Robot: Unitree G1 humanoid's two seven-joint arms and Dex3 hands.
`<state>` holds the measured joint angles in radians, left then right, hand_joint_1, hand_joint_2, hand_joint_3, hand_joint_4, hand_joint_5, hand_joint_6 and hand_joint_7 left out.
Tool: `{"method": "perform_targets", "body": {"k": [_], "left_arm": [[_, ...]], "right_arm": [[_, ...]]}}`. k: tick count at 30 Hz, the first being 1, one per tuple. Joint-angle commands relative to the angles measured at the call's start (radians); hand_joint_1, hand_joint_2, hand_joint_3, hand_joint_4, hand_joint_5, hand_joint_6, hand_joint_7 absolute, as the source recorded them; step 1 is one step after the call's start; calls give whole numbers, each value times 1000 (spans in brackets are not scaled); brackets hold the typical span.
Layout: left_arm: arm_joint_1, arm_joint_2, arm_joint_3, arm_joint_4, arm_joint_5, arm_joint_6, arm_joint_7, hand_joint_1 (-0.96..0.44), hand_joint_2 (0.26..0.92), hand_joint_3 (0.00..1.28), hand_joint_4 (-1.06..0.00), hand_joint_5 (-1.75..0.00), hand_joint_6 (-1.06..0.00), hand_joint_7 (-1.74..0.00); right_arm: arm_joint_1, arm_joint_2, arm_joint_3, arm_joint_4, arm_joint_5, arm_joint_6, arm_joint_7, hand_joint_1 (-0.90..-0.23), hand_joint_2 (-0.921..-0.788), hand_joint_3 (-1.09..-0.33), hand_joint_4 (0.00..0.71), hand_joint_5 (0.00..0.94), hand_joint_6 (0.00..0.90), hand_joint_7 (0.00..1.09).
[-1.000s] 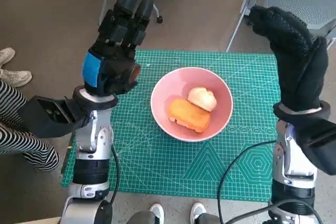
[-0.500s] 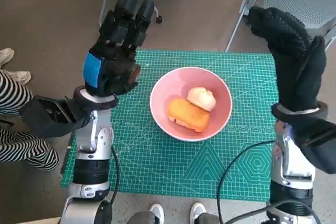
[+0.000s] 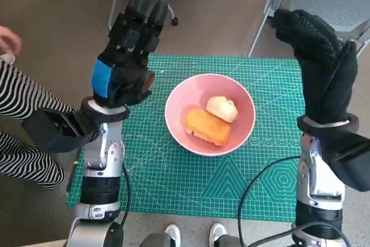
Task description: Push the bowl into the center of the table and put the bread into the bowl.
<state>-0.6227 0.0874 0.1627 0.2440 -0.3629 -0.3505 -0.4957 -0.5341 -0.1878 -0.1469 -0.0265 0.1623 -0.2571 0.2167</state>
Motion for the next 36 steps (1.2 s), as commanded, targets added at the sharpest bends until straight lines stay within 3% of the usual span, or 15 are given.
{"method": "perform_targets", "body": {"k": [1, 18, 27, 36], "left_arm": [[5, 9, -7, -4, 12, -10, 7, -737, 921, 401, -87, -18, -108, -112], [23, 13, -17, -32, -14, 23, -5, -640, 921, 378, -82, -9, -87, -127], [47, -12, -18, -81, 16, 49, 82, -241, 921, 240, -186, -47, -169, -214], [64, -27, -33, -124, -2, 86, 121, -74, 921, 235, -244, -59, -187, -261]], "right_arm": [[24, 9, 4, 0, 4, 17, -12, -714, -921, -683, 243, 0, 119, 532], [45, 22, 5, 1, 18, 15, -6, -721, -921, -667, 234, 0, 118, 531], [51, 20, 1, -1, 32, 14, 0, -715, -921, -664, 232, 0, 118, 531], [59, 16, 5, -2, 35, 9, -2, -712, -921, -662, 232, 0, 118, 531]]}}
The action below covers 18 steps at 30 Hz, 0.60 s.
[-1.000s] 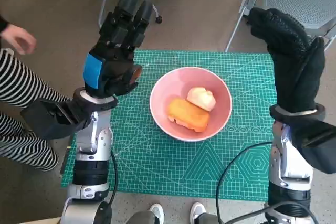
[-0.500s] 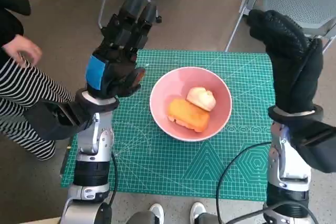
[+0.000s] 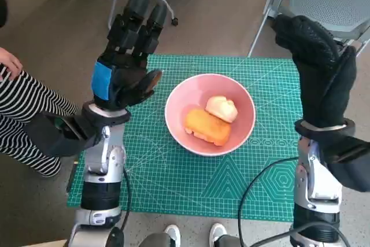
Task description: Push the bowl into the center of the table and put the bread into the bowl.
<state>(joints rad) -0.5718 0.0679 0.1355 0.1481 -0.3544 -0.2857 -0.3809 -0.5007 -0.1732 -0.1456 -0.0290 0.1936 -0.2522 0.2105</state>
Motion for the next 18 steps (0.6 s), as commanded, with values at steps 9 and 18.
{"method": "perform_targets", "body": {"k": [9, 18], "left_arm": [[22, -1, -3, -56, -73, 87, -21, -48, 921, 260, -265, -13, -89, -469], [27, 0, -2, -66, -67, 106, -20, -49, 921, 290, -263, -4, -52, -545]], "right_arm": [[32, 1, 3, 0, 16, 3, 13, -712, -921, -661, 232, 0, 117, 530], [34, 3, 3, -5, 19, 8, 12, -698, -921, -656, 232, 0, 113, 526]]}}
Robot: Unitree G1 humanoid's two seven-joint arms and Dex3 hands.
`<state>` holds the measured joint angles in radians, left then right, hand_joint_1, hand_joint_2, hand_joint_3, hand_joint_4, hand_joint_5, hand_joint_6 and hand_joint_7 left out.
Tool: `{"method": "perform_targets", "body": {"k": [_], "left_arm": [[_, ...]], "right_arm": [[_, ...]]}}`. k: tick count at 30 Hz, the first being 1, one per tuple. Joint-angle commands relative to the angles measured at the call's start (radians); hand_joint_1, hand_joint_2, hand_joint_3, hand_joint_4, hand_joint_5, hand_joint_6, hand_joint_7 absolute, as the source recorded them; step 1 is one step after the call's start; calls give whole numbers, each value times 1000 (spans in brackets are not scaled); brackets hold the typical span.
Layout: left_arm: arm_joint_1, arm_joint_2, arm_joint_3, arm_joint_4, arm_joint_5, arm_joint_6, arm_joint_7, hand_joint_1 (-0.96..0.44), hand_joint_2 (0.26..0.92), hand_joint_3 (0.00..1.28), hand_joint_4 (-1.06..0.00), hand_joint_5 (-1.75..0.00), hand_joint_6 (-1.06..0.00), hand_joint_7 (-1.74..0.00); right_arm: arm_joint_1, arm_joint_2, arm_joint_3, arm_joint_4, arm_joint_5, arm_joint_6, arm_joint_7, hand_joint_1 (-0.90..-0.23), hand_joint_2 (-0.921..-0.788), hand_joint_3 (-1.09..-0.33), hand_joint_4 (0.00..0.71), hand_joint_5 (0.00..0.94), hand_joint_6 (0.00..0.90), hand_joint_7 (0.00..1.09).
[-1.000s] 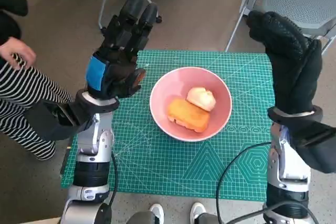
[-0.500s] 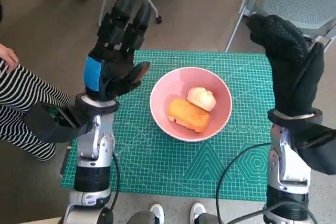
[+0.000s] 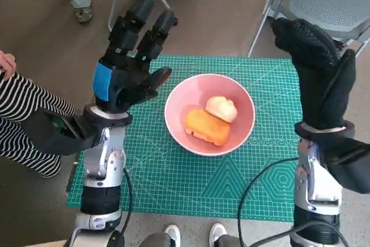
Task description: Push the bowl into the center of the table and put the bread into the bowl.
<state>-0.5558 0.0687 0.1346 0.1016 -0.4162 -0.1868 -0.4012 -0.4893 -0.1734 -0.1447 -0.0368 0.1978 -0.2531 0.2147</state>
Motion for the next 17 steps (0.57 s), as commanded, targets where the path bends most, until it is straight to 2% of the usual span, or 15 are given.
{"method": "perform_targets", "body": {"k": [1, 17], "left_arm": [[11, -1, -1, -21, -5, 9, 2, -49, 921, 292, -264, -4, -51, -547], [-6, 10, 5, 7, 17, -10, -10, -49, 921, 305, -254, 0, -30, -573]], "right_arm": [[23, 3, 2, 3, 15, 9, 8, -697, -921, -655, 232, 0, 112, 526], [8, 0, 1, 23, 18, 10, 15, -694, -921, -655, 229, 0, 111, 521]]}}
